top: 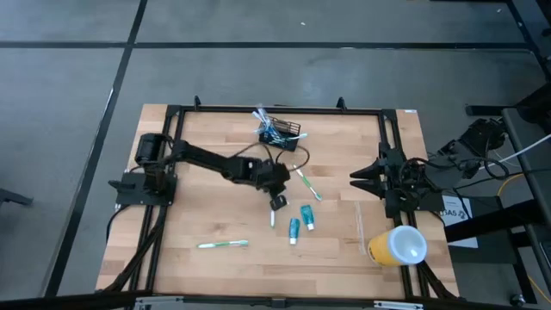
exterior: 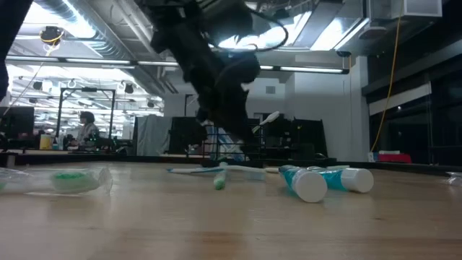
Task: Pick & Place toothbrushing station
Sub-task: Put the blue toothbrush into the wire organizer
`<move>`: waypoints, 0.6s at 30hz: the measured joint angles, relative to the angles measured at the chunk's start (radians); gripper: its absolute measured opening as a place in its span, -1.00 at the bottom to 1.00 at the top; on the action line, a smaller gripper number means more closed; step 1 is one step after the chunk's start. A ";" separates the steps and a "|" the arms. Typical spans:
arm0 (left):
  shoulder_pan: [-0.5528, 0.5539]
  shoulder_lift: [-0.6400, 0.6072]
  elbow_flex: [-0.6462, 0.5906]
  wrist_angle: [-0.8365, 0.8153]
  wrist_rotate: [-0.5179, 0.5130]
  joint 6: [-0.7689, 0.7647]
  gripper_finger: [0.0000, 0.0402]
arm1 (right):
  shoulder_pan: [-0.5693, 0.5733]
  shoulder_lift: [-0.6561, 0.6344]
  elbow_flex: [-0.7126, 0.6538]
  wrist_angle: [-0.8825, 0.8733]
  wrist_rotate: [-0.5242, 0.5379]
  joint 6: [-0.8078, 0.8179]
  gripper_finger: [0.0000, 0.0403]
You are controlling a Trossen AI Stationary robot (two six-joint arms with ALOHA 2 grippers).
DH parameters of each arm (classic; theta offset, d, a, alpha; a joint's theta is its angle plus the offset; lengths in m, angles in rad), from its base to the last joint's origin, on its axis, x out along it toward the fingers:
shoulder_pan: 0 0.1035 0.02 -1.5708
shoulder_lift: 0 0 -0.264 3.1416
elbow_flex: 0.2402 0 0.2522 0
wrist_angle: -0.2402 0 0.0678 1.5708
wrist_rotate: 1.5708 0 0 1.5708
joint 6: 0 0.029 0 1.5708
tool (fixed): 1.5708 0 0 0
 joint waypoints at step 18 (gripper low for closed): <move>-0.078 -0.112 0.032 -0.138 0.221 0.723 -0.06 | 0.132 0.000 0.000 -0.008 0.201 0.018 -0.48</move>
